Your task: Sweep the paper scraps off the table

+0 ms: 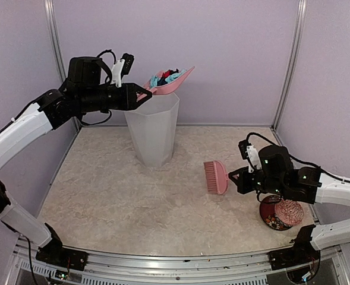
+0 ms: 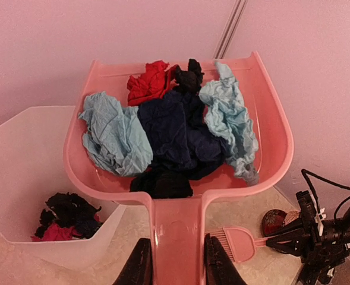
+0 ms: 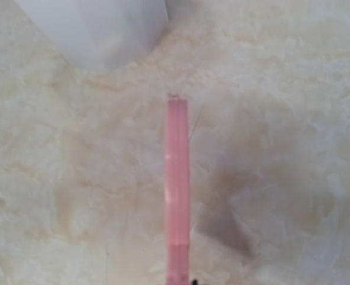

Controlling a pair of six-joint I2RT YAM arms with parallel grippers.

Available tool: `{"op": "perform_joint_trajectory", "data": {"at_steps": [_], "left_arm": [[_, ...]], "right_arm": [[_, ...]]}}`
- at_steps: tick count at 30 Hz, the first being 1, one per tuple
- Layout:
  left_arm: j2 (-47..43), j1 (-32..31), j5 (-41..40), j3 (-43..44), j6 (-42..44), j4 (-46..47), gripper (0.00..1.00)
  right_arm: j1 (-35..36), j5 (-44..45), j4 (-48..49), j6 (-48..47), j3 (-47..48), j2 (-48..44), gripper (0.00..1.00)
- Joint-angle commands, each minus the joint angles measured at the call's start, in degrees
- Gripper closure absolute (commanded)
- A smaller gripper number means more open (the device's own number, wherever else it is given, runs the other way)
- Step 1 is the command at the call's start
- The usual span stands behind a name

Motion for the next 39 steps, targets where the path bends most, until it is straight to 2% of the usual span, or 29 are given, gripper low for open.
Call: {"op": "perform_joint_trajectory", "data": {"at_steps": [1, 9, 14, 17, 26, 31, 35, 39], "left_arm": [[2.47, 6.15, 15.74, 1.51, -7.18, 3.91, 1.0], [6.61, 15.56, 30.91, -1.43, -22.41, 14.89, 1.0], [9.01, 18.84, 39.96, -6.15, -37.72, 29.77, 1.0], [9.98, 19.79, 42.39, -9.71, -47.14, 38.49, 1.0], [11.45, 20.49, 41.58, -15.28, -64.16, 52.86, 1.0], [11.06, 20.3, 37.41, -23.04, -77.12, 70.77, 1.0], [11.0, 19.27, 33.53, -24.78, -79.33, 73.12, 1.0], [12.41, 18.52, 30.55, -25.7, -84.6, 80.77, 1.0]], "right_arm": [[-0.59, -0.29, 3.72, -0.41, -1.81, -2.99, 1.0], [-0.62, -3.49, 6.16, 0.53, -3.48, -2.75, 1.0], [-0.61, -3.79, 6.71, 0.36, -3.64, -2.34, 1.0], [-0.61, -3.66, 6.96, -0.07, -3.71, -2.57, 1.0], [-0.83, -3.15, 7.05, -0.59, -4.62, -4.24, 1.0], [-0.88, -3.31, 7.7, -0.84, -4.91, -4.6, 1.0], [-0.95, -3.43, 8.0, -0.98, -5.04, -4.63, 1.0], [-0.97, -3.49, 8.54, -0.87, -5.43, -4.75, 1.0]]}}
